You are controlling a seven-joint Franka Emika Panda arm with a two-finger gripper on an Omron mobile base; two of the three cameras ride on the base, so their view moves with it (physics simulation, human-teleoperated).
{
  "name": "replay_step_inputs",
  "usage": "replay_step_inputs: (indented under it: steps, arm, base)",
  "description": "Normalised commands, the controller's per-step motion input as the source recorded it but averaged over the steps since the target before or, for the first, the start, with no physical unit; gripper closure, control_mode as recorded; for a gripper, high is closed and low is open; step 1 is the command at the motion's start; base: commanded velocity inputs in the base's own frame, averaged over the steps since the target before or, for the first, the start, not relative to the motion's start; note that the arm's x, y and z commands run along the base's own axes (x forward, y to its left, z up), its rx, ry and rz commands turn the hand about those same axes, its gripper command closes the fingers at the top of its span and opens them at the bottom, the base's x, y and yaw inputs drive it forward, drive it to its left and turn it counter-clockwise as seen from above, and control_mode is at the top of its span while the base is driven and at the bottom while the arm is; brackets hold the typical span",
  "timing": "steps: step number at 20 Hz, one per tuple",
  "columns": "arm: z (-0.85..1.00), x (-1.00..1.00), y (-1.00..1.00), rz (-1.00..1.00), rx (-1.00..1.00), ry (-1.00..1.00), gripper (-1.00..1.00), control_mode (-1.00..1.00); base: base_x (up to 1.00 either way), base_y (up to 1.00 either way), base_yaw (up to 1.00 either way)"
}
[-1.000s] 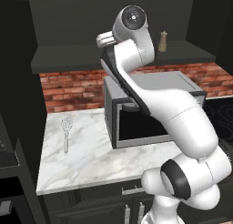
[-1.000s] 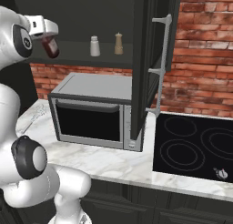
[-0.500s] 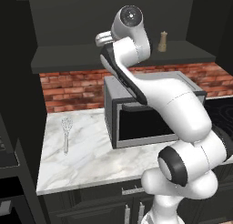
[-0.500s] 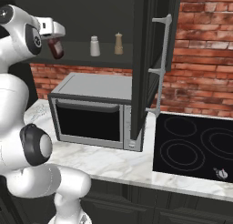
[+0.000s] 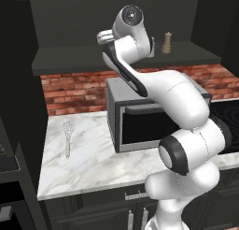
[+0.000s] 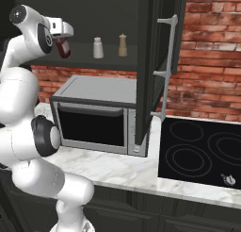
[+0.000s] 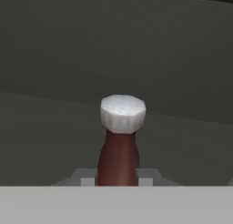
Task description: There are various items on the counter. Only move the condiments/shakers into the cabinet.
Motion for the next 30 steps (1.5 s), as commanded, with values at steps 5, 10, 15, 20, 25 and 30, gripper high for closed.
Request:
replay_step_inputs:
  steps: [5,10,15,20,25,30]
  arm:
    - [-0.07,0.23,0.00,0.00,0.01,0.00,1.00,-1.00]
    - [-0.13,0.01,0.00,0.00,0.00,0.00,-1.00,-1.00]
    - [-0.04,0.11,-0.03,0.00,0.00,0.00,-1.00,-1.00]
    - [0.00,0.14,-0.13,0.00,0.01,0.00,-1.00,-1.00]
    - [0.00,-0.24,-0.03,0.00,0.01,-0.01,-1.00,-1.00]
    - [0.03,-0.97,-0.12,0.00,0.02,-0.08,-1.00,-1.00]
  base:
    - [0.00,0.00,0.00]
    - [0.00,0.00,0.00]
    - [0.00,0.00,0.00]
    - [0.00,0.00,0.00]
    - [0.00,0.00,0.00]
    - [0.00,0.00,0.00]
